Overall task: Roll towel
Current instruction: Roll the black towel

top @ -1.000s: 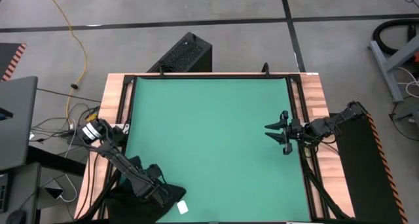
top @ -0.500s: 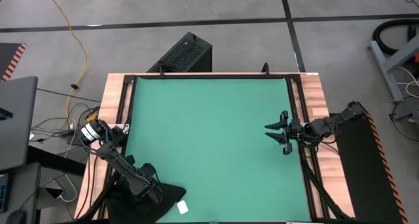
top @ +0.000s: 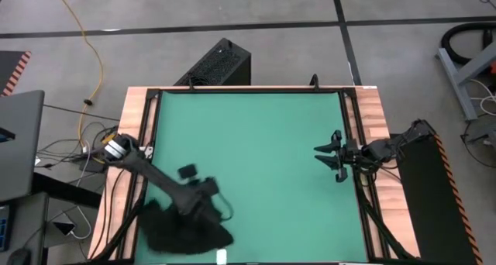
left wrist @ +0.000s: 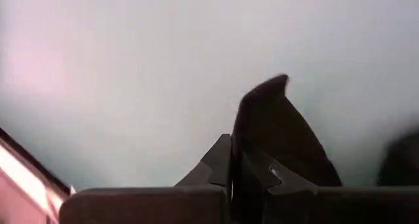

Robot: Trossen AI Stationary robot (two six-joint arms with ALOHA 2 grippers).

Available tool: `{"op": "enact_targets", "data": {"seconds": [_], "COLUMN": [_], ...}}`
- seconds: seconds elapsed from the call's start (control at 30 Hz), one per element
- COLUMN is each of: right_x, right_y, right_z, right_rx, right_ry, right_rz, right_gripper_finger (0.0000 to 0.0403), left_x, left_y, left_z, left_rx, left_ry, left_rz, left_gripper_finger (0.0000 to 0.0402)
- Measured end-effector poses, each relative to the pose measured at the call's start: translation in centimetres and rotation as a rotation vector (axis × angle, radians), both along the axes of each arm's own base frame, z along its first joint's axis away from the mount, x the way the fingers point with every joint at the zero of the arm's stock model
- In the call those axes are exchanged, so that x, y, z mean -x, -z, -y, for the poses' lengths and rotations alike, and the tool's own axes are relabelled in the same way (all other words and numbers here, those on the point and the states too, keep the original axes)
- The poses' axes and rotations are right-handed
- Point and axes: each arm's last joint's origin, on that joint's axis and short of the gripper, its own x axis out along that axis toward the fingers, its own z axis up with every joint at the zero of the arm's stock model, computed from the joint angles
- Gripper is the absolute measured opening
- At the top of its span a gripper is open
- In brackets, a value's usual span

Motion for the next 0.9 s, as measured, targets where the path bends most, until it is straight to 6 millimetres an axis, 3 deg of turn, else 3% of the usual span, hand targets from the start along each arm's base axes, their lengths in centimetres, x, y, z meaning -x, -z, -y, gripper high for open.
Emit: {"op": "enact_targets", "data": {"seconds": [0.3,0.53,0.7,0.9], "right_x": [-0.9,-1.8,-3.1,-5.2], "right_y": [0.8,-0.1,-0.3,0.3], "right_z": [-0.4,-0.8,-1.1,-1.4], "right_rx": [-0.031,-0.002,0.057,0.112], "right_ry": [-0.002,0.012,0.095,0.142], "right_rz": [-0.091,-0.027,-0.12,-0.237], "right_gripper_finger": [0.0161,0.0161,0.016,0.0153], "left_x": [-6.4,-8.1,-8.2,-8.3], "left_y": [-9.4,-16.4,-19.2,-20.3], "left_z": [-5.4,-8.6,-10.4,-11.7], "left_rx": [-0.311,-0.365,-0.398,-0.404], "left_ry": [0.217,0.3,0.3,0.301], "left_rz": [0.305,0.444,0.509,0.53], "left_gripper_finger": [0.0,0.0,0.0,0.0]}}
